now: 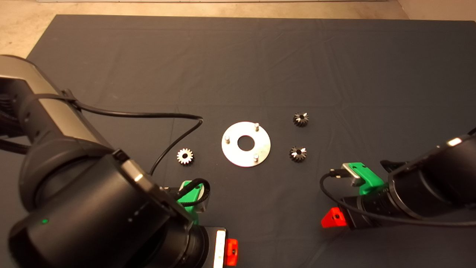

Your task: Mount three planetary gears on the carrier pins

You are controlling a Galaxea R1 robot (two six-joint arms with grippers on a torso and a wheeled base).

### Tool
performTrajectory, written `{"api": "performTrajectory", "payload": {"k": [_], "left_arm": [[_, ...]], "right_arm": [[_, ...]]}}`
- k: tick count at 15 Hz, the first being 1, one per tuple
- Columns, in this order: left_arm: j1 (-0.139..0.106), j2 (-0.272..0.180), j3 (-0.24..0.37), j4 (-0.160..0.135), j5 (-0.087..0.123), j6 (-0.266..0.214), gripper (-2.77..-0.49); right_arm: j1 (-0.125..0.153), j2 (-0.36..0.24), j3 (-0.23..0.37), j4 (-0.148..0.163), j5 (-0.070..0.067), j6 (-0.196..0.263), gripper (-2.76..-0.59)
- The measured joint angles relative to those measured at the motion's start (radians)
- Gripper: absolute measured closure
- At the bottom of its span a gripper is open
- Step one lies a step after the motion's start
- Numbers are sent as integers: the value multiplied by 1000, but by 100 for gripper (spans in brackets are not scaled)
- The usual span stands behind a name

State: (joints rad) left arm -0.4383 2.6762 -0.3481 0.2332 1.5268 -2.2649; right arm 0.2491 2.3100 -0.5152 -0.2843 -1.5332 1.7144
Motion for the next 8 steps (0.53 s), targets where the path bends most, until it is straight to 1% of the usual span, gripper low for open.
{"api": "performTrajectory", "payload": {"k": [1, 4, 6, 8], "left_arm": [[0, 0, 0, 0, 0, 0, -277], [0, 0, 0, 0, 0, 0, -277], [0, 0, 0, 0, 0, 0, -277], [0, 0, 0, 0, 0, 0, -277]], "right_arm": [[0, 0, -38, -3, 0, -44, -273], [0, 0, -141, -10, 0, -154, -274], [3, 4, -194, -11, -1, -203, -274], [17, 18, -223, -14, -1, -226, -274]]}}
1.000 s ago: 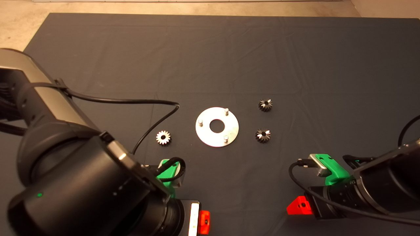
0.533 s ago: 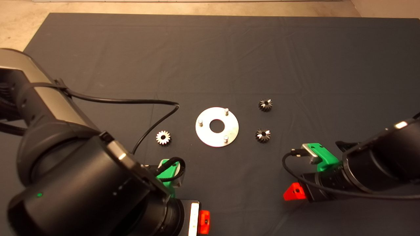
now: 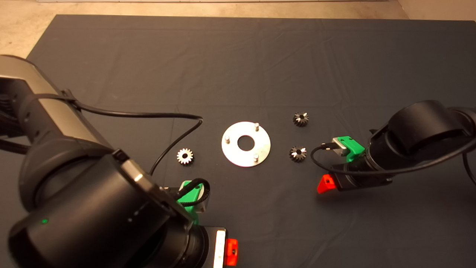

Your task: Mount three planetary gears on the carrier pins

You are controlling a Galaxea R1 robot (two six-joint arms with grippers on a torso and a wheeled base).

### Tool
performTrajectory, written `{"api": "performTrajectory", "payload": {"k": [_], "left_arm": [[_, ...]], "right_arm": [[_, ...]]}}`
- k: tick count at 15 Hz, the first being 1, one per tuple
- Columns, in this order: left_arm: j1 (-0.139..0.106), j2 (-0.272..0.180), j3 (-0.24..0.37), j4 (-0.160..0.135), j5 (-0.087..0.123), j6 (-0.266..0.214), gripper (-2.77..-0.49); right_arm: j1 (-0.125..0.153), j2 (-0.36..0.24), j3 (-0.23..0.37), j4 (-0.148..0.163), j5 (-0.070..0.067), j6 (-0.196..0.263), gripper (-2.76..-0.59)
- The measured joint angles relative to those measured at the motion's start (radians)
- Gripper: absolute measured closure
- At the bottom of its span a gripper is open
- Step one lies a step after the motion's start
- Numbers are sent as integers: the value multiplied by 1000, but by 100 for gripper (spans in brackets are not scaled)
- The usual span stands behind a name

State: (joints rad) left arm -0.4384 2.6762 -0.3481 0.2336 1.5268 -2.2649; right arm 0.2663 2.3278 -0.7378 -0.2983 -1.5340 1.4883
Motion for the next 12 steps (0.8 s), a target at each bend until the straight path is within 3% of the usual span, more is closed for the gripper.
{"api": "performTrajectory", "payload": {"k": [3, 7, 12], "left_arm": [[0, 0, 0, 0, 0, 0, -277], [0, 0, 0, 1, 0, 0, -277], [0, 0, 0, 1, 0, 0, -277]], "right_arm": [[7, 21, -19, -2, 1, -19, -274], [42, 73, -65, -6, 0, -25, -274], [42, 119, -119, -28, 3, -27, -273]]}}
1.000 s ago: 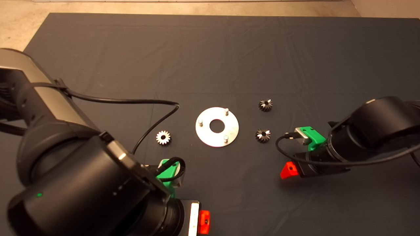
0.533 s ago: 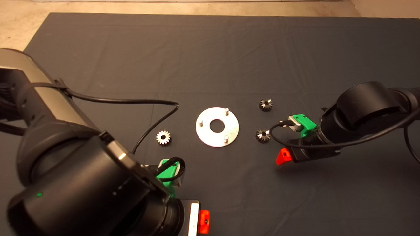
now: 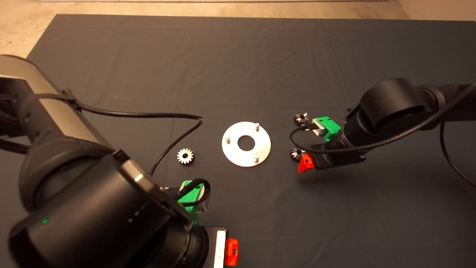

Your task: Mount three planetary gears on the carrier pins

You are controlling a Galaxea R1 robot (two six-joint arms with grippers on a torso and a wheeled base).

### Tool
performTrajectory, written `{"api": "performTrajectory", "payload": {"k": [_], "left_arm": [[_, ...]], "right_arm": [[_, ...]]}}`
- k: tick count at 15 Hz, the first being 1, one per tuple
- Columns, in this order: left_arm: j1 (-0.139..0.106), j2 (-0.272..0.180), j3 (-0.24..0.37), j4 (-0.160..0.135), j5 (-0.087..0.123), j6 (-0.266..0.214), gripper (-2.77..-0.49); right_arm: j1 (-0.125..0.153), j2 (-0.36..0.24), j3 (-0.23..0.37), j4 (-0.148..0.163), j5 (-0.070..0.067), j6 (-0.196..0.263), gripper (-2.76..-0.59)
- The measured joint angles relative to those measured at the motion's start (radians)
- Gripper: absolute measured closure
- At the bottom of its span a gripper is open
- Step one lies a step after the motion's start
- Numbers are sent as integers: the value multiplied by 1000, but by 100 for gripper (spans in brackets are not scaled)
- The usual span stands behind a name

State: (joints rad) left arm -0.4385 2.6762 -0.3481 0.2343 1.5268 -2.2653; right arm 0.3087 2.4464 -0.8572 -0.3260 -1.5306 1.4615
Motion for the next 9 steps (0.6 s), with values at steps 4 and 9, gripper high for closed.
{"api": "performTrajectory", "payload": {"k": [4, 9], "left_arm": [[0, 0, 0, 0, 0, 0, -277], [0, 0, 0, 0, 0, 0, -277]], "right_arm": [[1, 15, -14, -29, 0, -2, -274], [1, 34, -35, -55, -2, -2, -274]]}}
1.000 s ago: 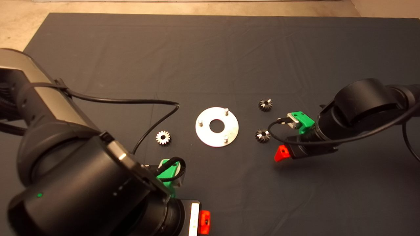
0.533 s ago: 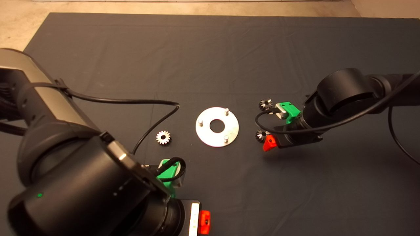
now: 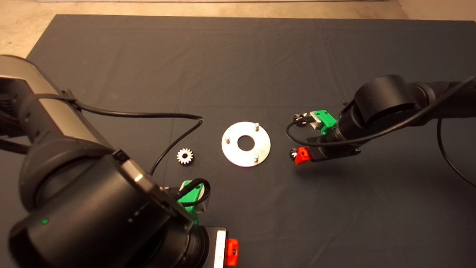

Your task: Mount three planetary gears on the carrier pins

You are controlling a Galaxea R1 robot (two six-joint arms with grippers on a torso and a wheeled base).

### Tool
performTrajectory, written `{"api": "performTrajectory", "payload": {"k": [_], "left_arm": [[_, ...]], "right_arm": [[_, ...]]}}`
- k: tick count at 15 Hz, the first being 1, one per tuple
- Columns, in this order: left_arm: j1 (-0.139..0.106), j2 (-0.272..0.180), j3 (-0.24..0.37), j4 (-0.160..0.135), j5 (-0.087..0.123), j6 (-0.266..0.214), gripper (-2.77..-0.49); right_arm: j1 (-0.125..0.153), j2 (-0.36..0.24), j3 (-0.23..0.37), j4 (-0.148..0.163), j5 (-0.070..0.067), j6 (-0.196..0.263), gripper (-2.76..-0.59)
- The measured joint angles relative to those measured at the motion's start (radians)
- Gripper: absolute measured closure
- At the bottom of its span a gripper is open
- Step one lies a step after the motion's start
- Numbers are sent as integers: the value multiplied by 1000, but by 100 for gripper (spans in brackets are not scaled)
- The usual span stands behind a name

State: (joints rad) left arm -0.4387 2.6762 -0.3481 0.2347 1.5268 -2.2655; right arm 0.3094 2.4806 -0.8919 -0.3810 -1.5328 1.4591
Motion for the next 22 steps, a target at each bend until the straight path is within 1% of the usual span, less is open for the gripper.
{"api": "performTrajectory", "payload": {"k": [1, 3, 5, 10, 13, 16, 18, 19, 21, 22], "left_arm": [[0, 0, 0, 0, 0, 0, -277], [0, 0, 0, 0, 0, 0, -277], [0, 0, 0, 0, 0, 0, -277], [0, 0, 0, 0, 0, 0, -277], [0, 0, 0, 0, 0, 0, -277], [0, 0, 0, 1, 0, 0, -277], [0, 0, 0, 1, 0, 0, -277], [0, 0, 0, 1, 0, 0, -277], [0, 0, 0, 1, 0, 0, -277], [0, 0, 0, 1, 0, 0, -277]], "right_arm": [[0, 12, -3, -8, 0, 0, -273], [-2, 30, -14, -19, 4, 0, -274], [-4, 41, -33, -30, 3, 0, -274], [-45, 66, -52, -52, 3, 0, -274], [-48, 71, -70, -65, 2, 0, -273], [-64, 74, -95, -77, 2, -1, -269], [-68, 77, -101, -92, 2, -5, -269], [-68, 79, -107, -98, 2, -8, -259], [-69, 83, -114, -104, 2, -11, -251], [-69, 83, -115, -106, 2, -12, -243]]}}
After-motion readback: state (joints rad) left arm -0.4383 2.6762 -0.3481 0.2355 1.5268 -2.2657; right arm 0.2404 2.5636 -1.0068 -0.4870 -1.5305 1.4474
